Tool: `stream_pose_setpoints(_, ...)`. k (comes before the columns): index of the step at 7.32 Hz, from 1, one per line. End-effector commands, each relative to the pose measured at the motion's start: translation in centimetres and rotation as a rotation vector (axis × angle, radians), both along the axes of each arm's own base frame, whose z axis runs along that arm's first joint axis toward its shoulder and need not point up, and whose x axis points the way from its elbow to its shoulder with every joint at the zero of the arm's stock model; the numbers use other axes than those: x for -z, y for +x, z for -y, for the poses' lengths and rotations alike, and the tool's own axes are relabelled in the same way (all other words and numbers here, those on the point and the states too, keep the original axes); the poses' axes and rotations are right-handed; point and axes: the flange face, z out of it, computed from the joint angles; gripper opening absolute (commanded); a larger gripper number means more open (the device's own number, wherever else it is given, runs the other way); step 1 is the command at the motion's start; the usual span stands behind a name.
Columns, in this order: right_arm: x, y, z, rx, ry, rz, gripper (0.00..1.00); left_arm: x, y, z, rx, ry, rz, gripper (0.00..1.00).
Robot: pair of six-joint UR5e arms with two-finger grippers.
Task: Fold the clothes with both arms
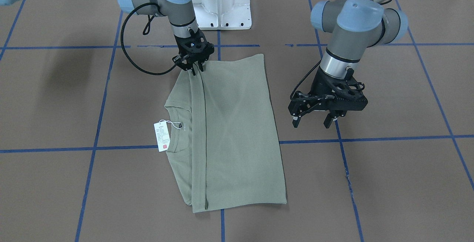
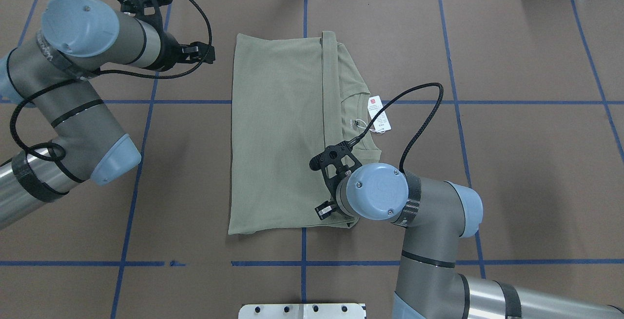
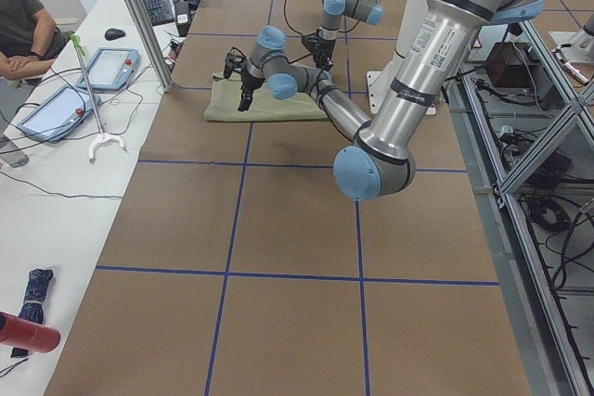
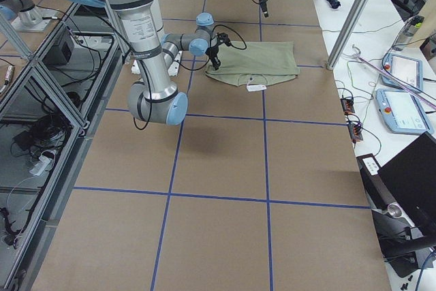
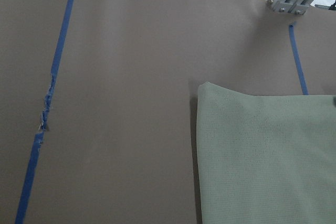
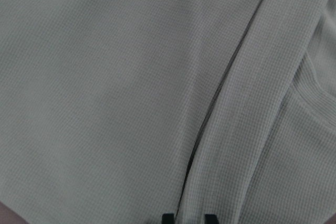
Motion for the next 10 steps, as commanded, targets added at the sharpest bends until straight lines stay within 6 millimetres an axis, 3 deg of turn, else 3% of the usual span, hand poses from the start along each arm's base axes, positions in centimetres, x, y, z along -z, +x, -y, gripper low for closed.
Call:
stream_pose_setpoints(1, 0.0, 0.0, -0.1, 0.0, 0.003, -0.001, 0.23, 0.0, 0.0, 0.0, 0.001, 0.001, -0.003, 1.0)
stream_pose_setpoints(2, -0.1, -0.1, -0.2, 0.0, 0.001, -0.002, 0.06, 0.1, 0.0, 0.0, 0.001, 0.002, -0.004, 1.0)
stream_pose_setpoints(3, -0.3, 0.0, -0.2, -0.001, 0.001, -0.005, 0.0, 0.1, 0.0, 0.0, 0.0, 0.004, -0.003, 1.0)
stream_pose_setpoints(7, -1.1, 2.4, -0.9, -0.002, 0.002, 0.004, 0.0, 0.1, 0.3, -0.1, -0.004, 0.002, -0.004, 1.0)
stream_pose_setpoints(10, -0.8, 2.1, -1.4, -0.001, -0.004, 0.01, 0.0, -0.4, 0.6, 0.0, -0.005, -0.005, 0.002, 1.0)
